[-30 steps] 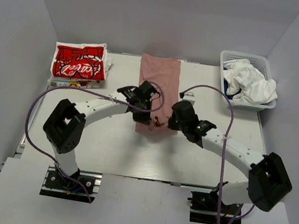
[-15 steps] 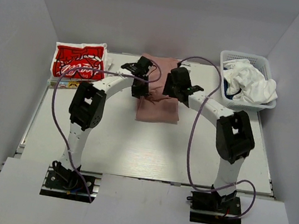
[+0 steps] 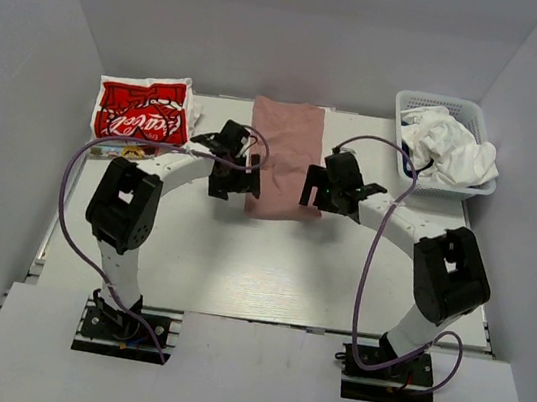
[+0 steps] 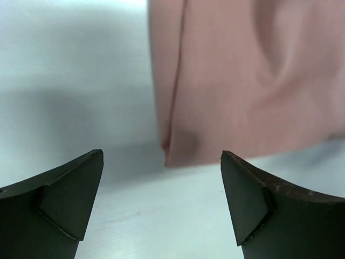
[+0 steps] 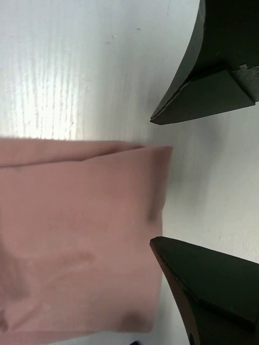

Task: Fold and stack the t-shirts

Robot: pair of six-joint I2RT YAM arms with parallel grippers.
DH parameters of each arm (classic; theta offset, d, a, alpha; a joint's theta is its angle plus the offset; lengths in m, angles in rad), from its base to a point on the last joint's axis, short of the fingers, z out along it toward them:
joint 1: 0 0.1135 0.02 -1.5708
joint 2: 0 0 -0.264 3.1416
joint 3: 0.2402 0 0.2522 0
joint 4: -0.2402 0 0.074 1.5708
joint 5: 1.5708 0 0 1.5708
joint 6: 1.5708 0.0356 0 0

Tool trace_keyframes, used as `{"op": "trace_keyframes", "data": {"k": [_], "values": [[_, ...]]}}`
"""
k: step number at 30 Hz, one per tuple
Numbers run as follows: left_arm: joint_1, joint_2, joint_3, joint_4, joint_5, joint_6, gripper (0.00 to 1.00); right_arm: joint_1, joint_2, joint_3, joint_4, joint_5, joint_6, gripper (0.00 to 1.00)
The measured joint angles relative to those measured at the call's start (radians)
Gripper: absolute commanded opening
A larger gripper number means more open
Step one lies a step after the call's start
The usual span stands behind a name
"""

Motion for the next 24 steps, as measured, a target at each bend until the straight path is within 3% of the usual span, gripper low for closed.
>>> {"op": "trace_keyframes", "data": {"k": [4,7,8,9,11,12,13,14,15,16,20,24], "values": [[-0.016,0.009,-0.089,0.038,0.084,0.000,0.85,-0.021,0.004,-0.034,0.005,-0.025,0.012,0.86],[-0.017,0.023,-0.096,0.065,0.119,-0.002,0.73,-0.039,0.019,-0.046,0.021,-0.059,0.016,0.73],[-0.015,0.029,-0.095,0.075,0.123,0.000,0.66,-0.044,0.029,-0.046,0.028,-0.068,0.019,0.64],[-0.013,0.039,-0.092,0.082,0.132,-0.001,0.51,-0.050,0.041,-0.046,0.040,-0.080,0.021,0.56],[-0.010,0.053,-0.088,0.098,0.149,-0.001,0.35,-0.057,0.062,-0.046,0.059,-0.102,0.025,0.39],[-0.010,0.062,-0.087,0.108,0.164,-0.003,0.26,-0.061,0.071,-0.046,0.069,-0.113,0.024,0.35],[-0.010,0.069,-0.087,0.114,0.175,-0.003,0.04,-0.064,0.080,-0.049,0.082,-0.129,0.031,0.32],[-0.010,0.073,-0.086,0.121,0.183,-0.006,0.00,-0.066,0.087,-0.056,0.099,-0.150,0.035,0.24],[-0.011,0.074,-0.087,0.128,0.193,0.001,0.00,-0.068,0.093,-0.066,0.115,-0.172,0.039,0.07],[-0.011,0.074,-0.090,0.133,0.198,0.003,0.00,-0.069,0.097,-0.074,0.128,-0.186,0.036,0.00],[-0.011,0.039,-0.148,0.179,0.208,0.004,0.00,-0.073,0.094,-0.113,0.170,-0.231,0.048,0.00],[-0.018,-0.085,-0.278,0.200,0.222,-0.003,0.00,-0.070,-0.017,-0.216,0.171,-0.249,0.040,0.00]]}}
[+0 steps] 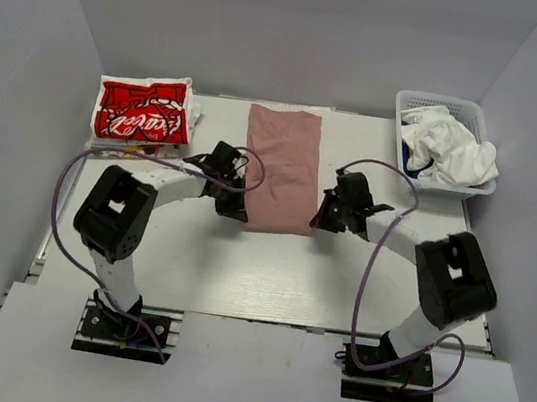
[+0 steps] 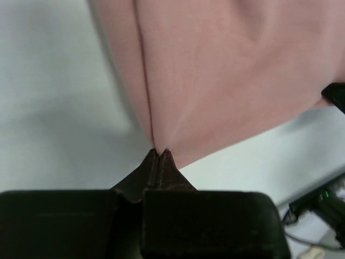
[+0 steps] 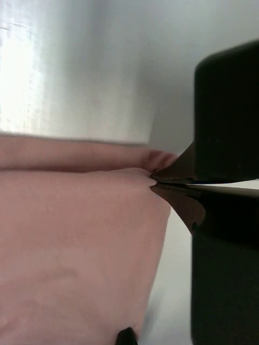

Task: Fold and stack the t-shirts

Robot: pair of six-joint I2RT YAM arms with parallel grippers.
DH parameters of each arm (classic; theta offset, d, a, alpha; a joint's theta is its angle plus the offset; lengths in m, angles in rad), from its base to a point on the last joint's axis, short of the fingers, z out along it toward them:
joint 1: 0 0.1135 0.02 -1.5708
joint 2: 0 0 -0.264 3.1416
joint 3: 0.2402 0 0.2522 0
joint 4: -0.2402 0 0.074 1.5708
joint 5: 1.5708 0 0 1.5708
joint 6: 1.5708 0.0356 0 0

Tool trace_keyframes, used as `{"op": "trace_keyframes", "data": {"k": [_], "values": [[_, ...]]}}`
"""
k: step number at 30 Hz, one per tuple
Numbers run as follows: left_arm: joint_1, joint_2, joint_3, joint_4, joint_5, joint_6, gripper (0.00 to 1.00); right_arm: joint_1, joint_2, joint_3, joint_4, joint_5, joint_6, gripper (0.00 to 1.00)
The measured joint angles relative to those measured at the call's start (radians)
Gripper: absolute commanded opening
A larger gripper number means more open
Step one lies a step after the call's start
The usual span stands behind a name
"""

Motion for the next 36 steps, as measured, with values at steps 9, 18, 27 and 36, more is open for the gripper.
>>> {"op": "trace_keyframes", "data": {"k": [9,18,27,36], "values": [[-0.084,-0.464,-0.172,-0.032,0.062,-0.045,0.00,0.032,-0.473,-0.071,-0.220,-0.070,-0.034,0.00],[-0.083,-0.486,0.020,-0.093,-0.005,-0.065,0.00,0.035,-0.481,0.101,-0.325,-0.043,-0.037,0.00],[-0.046,-0.224,0.309,-0.189,-0.246,-0.076,0.00,0.001,-0.077,0.487,-0.331,-0.020,-0.068,0.00],[0.061,0.118,0.557,-0.242,-0.295,-0.061,0.00,-0.066,0.328,0.865,-0.405,-0.045,-0.084,0.00]]}}
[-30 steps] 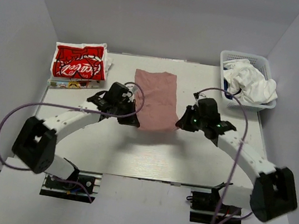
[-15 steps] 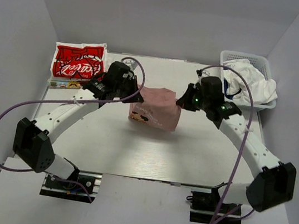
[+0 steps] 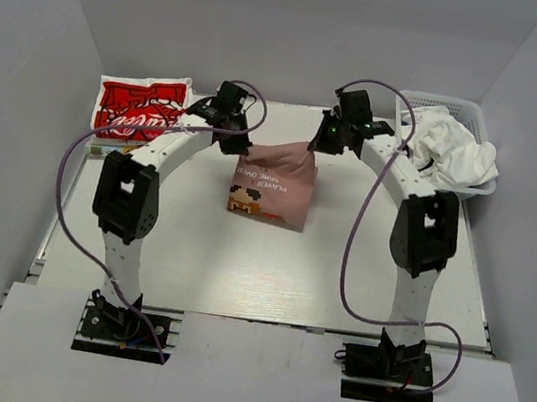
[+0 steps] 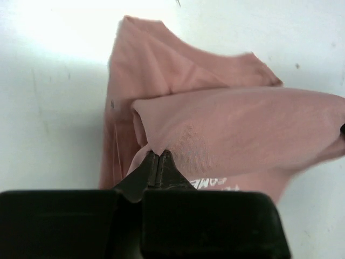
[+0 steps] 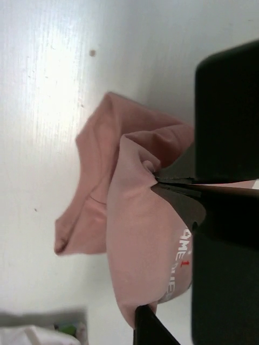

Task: Fold and stack the t-shirts

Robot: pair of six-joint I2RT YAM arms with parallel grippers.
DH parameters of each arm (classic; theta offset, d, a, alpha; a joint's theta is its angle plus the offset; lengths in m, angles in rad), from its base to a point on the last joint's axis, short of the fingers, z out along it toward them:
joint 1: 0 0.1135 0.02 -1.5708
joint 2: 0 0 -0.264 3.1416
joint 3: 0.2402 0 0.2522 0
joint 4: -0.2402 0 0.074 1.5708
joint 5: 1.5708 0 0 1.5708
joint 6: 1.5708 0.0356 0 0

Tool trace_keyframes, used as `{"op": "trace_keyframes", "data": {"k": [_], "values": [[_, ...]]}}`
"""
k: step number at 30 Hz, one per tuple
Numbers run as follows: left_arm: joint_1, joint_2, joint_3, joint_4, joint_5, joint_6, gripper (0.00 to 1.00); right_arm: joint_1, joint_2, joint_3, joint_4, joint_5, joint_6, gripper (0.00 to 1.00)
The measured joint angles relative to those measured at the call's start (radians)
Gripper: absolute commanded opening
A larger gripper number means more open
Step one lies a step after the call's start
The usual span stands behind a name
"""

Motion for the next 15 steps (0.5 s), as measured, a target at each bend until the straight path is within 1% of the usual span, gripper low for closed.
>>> {"op": "trace_keyframes", "data": {"k": [3,4,5,6,7,8,9,10,15], "values": [[0.026,0.111,0.093,0.000,0.016,0.024,0.00,-0.018,0.133,0.128,-0.037,-0.002,0.001,0.00],[0.032,0.152,0.132,-0.003,0.027,0.034,0.08,-0.024,0.168,0.157,-0.047,-0.002,0.002,0.00],[0.037,0.186,0.169,-0.005,0.035,0.047,0.17,-0.029,0.196,0.176,-0.050,-0.001,0.003,0.14],[0.042,0.224,0.209,-0.002,0.047,0.058,0.32,-0.034,0.220,0.193,-0.056,0.002,0.007,0.35],[0.044,0.248,0.233,0.001,0.060,0.072,0.86,-0.038,0.240,0.205,-0.060,0.002,0.015,0.46],[0.046,0.267,0.248,0.008,0.071,0.087,1.00,-0.043,0.259,0.221,-0.062,0.001,0.012,0.48],[0.047,0.280,0.254,0.015,0.083,0.097,1.00,-0.048,0.275,0.233,-0.056,0.002,0.008,0.72],[0.048,0.286,0.256,0.019,0.099,0.107,1.00,-0.052,0.286,0.238,-0.050,0.002,0.013,0.90],[0.051,0.293,0.238,0.036,0.165,0.193,1.00,-0.066,0.293,0.235,-0.018,-0.003,0.002,0.90]]}}
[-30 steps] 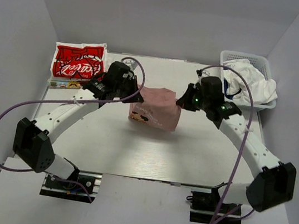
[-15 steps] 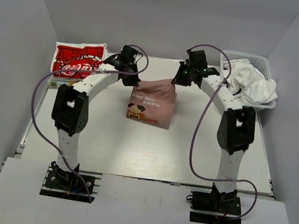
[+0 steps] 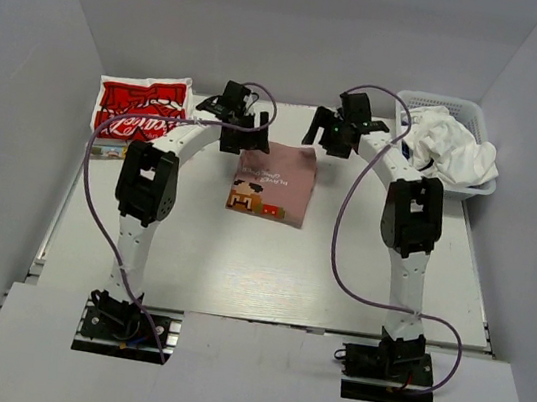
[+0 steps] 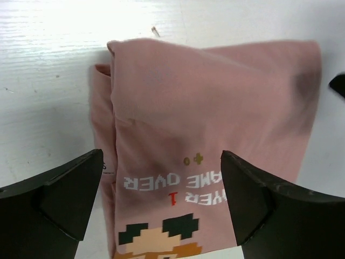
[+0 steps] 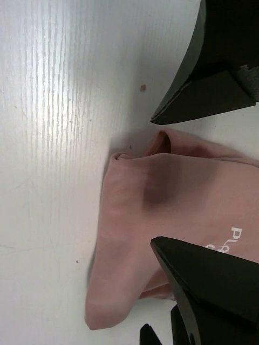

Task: Fold and stack the t-shirts

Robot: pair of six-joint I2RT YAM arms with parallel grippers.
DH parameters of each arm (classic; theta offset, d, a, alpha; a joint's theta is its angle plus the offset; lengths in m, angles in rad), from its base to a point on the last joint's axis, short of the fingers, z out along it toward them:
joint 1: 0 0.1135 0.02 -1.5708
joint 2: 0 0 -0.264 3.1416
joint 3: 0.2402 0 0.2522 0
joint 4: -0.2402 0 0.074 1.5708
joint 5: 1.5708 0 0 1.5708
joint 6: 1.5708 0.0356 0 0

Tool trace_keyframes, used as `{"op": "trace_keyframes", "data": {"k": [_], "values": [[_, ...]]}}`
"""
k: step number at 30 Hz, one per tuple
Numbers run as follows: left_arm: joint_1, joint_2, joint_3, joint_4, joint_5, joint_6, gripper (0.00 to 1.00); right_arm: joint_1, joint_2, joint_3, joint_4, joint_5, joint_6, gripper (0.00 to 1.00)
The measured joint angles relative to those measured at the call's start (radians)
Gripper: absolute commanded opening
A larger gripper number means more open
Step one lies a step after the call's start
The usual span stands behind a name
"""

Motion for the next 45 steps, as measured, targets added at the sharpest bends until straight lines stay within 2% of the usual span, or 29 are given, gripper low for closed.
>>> {"op": "trace_keyframes", "data": {"k": [5,10,18,21,22,27,32,40,45], "values": [[0.000,-0.043,-0.154,0.018,0.055,0.111,1.00,-0.001,-0.089,-0.188,0.089,-0.024,-0.002,0.90],[-0.008,-0.038,-0.198,-0.039,0.047,0.164,0.97,0.000,-0.161,-0.302,0.102,-0.039,-0.006,0.90],[-0.025,0.040,-0.089,-0.064,0.054,0.218,0.70,0.000,-0.281,-0.395,0.147,-0.038,-0.027,0.90],[-0.035,0.086,-0.036,-0.065,0.066,0.233,0.14,0.000,-0.311,-0.426,0.156,-0.032,-0.029,0.90],[-0.036,0.101,-0.016,-0.068,0.079,0.233,0.00,0.000,-0.317,-0.437,0.161,-0.031,-0.030,0.90],[-0.046,0.130,0.047,-0.101,0.072,0.261,0.00,0.000,-0.362,-0.524,0.184,-0.004,-0.040,0.90],[-0.060,0.095,0.048,-0.137,-0.106,0.333,0.00,0.000,-0.487,-0.688,0.193,0.032,-0.058,0.90],[-0.022,-0.072,0.047,-0.183,-0.370,0.472,0.00,0.000,-0.593,-0.750,0.216,0.046,-0.078,0.90],[0.011,-0.111,0.188,-0.246,-0.443,0.548,0.00,0.000,-0.609,-0.768,0.221,0.046,-0.081,0.90]]}}
